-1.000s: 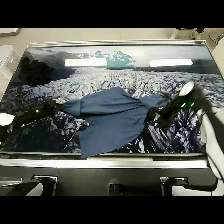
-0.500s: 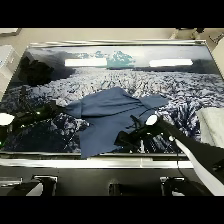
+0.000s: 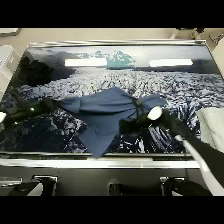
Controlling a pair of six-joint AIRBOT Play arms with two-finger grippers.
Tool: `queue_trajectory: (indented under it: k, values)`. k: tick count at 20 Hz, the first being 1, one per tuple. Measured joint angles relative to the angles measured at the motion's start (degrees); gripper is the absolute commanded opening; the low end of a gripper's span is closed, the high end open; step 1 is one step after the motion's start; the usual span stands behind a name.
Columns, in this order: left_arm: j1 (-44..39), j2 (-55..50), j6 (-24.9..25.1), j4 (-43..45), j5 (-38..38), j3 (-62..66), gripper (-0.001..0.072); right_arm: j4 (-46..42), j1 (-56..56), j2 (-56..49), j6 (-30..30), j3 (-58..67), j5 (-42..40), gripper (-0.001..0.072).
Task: Fold the clothes and pants, and hang the long-sleeved shirts on hangers.
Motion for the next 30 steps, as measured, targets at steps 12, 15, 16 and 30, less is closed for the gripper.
queue_trajectory:
  k: [12, 15, 16, 30]
  values:
    - [-1.0, 15.6, 3.0, -0.3, 8.6, 41.5, 0.0023, -24.5, -17.3, 34.3, 3.1, 43.8, -8.4, 0.0033]
    - [-1.0, 17.4, 3.1, 1.2, 8.8, 43.9, 0.0023, -25.3, -17.6, 37.0, 4.0, 45.5, -10.2, 0.0033]
    - [-1.0, 17.6, 3.1, 2.6, 8.4, 44.2, 0.0023, -25.9, -17.7, 37.2, 4.2, 45.8, -10.6, 0.0033]
    - [-1.1, -10.2, -0.7, 9.2, 4.1, 13.6, 0.0023, -38.5, -17.8, -1.5, 13.7, 38.3, 6.5, 0.0035]
